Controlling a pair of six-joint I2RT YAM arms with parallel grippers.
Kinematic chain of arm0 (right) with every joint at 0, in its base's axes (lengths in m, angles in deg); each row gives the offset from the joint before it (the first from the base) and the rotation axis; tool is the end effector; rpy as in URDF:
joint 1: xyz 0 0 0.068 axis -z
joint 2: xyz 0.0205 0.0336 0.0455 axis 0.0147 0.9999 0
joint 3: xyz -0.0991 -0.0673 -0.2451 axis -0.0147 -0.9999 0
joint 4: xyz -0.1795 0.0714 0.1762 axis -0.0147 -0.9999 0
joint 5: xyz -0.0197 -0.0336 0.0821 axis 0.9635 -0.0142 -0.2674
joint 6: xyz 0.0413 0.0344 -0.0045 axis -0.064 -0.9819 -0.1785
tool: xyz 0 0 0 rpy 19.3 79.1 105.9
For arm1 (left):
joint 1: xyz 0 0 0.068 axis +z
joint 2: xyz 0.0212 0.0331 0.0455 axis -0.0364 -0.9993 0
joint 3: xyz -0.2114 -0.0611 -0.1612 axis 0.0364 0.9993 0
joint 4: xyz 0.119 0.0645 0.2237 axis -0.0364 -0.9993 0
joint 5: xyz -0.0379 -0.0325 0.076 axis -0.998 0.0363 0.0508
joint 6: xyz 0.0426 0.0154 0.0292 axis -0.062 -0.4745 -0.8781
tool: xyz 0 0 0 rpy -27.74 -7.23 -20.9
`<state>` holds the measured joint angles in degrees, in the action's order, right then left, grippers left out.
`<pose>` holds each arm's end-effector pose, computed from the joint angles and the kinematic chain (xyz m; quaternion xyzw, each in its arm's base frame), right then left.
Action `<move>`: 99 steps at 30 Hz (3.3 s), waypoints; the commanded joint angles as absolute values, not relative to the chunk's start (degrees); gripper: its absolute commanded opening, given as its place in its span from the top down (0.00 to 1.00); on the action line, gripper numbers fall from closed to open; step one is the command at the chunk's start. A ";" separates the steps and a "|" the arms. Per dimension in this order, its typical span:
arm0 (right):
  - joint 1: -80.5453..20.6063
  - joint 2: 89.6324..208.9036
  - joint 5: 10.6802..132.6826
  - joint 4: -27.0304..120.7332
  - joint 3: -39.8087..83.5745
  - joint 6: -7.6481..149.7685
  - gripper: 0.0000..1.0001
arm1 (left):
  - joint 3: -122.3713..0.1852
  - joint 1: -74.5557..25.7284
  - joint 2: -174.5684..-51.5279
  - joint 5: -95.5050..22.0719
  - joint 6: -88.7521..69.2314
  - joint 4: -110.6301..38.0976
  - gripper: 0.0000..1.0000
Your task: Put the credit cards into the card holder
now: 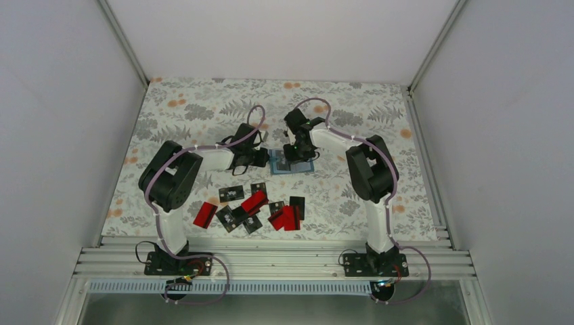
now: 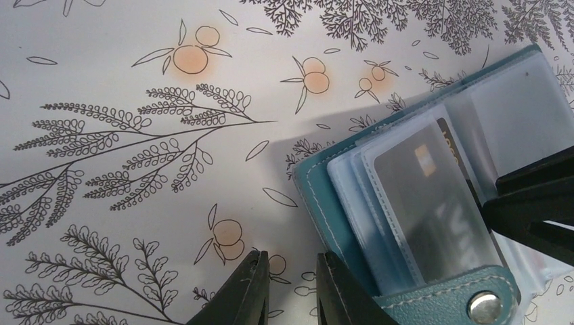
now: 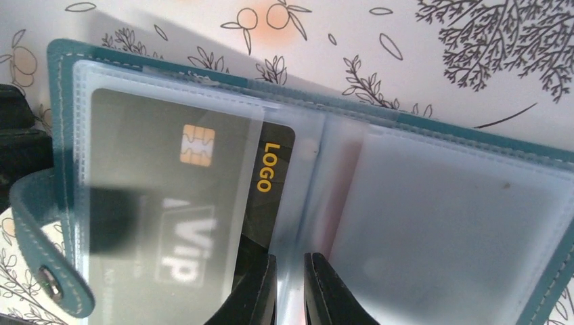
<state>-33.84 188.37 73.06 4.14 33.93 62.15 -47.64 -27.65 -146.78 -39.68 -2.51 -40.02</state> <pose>0.3488 0.2312 0.1546 -0.1555 0.9786 0.1003 0.0900 0.3229 -0.1924 0.1263 0.1211 0.9339 -0.2173 0.2568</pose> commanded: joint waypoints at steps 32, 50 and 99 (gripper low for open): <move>-34.72 177.53 61.57 14.08 25.41 56.95 0.83 | -35.39 -32.10 -122.37 -37.45 8.52 -46.70 0.73; -33.35 180.34 67.11 16.58 22.90 55.57 0.96 | -32.62 -34.03 -124.54 -39.23 14.78 -38.94 0.73; -32.35 184.53 68.71 18.35 19.25 56.97 0.96 | -40.79 -34.08 -137.98 -42.19 11.62 -35.93 0.73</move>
